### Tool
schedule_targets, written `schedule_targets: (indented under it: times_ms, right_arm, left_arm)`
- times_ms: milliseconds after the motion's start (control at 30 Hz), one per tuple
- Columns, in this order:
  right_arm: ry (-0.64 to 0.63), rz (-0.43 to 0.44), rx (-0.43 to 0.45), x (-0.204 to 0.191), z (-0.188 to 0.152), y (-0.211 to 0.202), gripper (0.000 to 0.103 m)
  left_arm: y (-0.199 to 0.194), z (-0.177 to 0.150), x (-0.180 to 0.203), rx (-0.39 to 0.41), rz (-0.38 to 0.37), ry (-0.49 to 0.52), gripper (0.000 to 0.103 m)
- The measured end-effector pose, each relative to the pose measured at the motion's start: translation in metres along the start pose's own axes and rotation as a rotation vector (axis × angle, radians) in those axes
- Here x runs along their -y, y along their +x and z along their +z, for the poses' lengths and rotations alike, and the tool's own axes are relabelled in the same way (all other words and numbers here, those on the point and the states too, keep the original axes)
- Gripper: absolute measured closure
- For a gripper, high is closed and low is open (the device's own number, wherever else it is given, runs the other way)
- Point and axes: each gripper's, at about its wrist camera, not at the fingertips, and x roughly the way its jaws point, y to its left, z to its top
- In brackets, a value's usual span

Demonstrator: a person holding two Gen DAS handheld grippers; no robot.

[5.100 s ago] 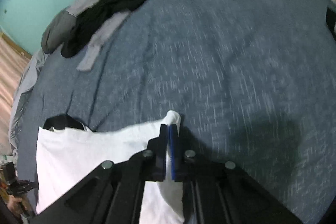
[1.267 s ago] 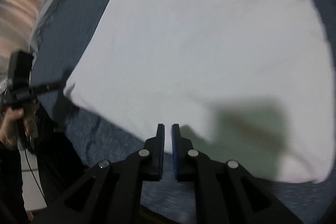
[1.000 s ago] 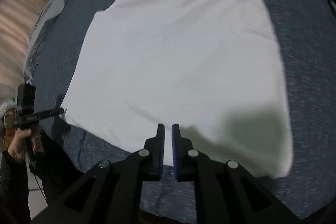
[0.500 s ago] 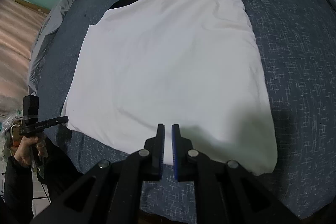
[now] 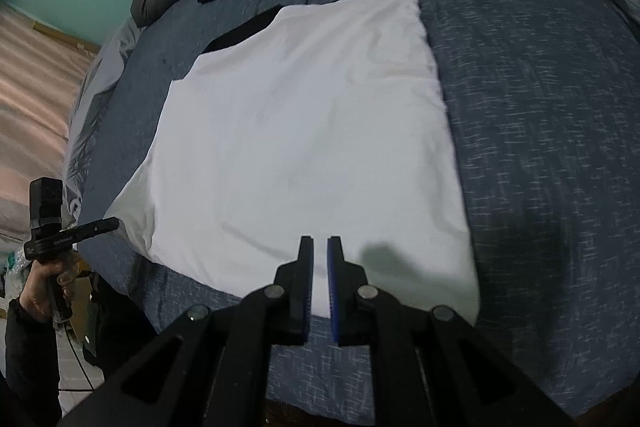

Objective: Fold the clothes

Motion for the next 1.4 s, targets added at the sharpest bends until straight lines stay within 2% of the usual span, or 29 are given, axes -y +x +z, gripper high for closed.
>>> schedule_targets:
  times_ms: [100, 367, 433, 500, 567, 767, 1033, 1067, 1100, 1133, 1267, 1400]
  right_arm:
    - [0.007, 0.012, 0.007, 0.006, -0.002, -0.004, 0.097]
    - [0.002, 0.026, -0.01, 0.001, -0.001, 0.007, 0.097]
    - [-0.003, 0.025, -0.011, -0.002, 0.0, 0.008, 0.097]
    - [-0.007, 0.024, -0.013, -0.005, 0.002, 0.009, 0.097]
    - [-0.011, 0.023, -0.015, -0.008, 0.003, 0.01, 0.097]
    - [-0.021, 0.021, -0.02, -0.016, 0.006, 0.015, 0.097]
    - [-0.025, 0.032, -0.021, -0.018, 0.006, 0.016, 0.097]
    - [-0.023, 0.032, -0.021, -0.017, 0.007, 0.016, 0.097]
    - [-0.02, 0.032, -0.02, -0.016, 0.007, 0.016, 0.097]
    - [-0.019, 0.033, -0.02, -0.015, 0.007, 0.016, 0.097]
    - [-0.018, 0.036, -0.02, -0.015, 0.005, 0.016, 0.097]
    - [-0.016, 0.038, -0.015, -0.012, 0.006, 0.013, 0.097]
  left_arm:
    - [0.001, -0.003, -0.02, -0.008, 0.032, -0.045, 0.101]
    - [0.018, -0.023, -0.066, -0.04, 0.033, -0.154, 0.098]
    - [0.02, -0.027, -0.075, -0.042, 0.036, -0.176, 0.087]
    - [0.02, -0.029, -0.083, -0.035, 0.04, -0.198, 0.057]
    - [0.021, -0.03, -0.09, -0.028, 0.032, -0.214, 0.05]
    - [0.03, -0.028, -0.097, -0.017, -0.032, -0.221, 0.05]
    - [0.041, -0.026, -0.092, -0.013, -0.005, -0.189, 0.052]
    - [0.041, -0.026, -0.09, -0.011, -0.004, -0.183, 0.057]
    - [0.042, -0.026, -0.089, -0.015, -0.008, -0.177, 0.074]
    - [0.044, -0.026, -0.087, -0.02, -0.014, -0.172, 0.08]
    - [0.046, -0.024, -0.075, -0.016, -0.007, -0.143, 0.089]
    - [0.035, -0.016, -0.058, 0.003, -0.026, -0.117, 0.091]
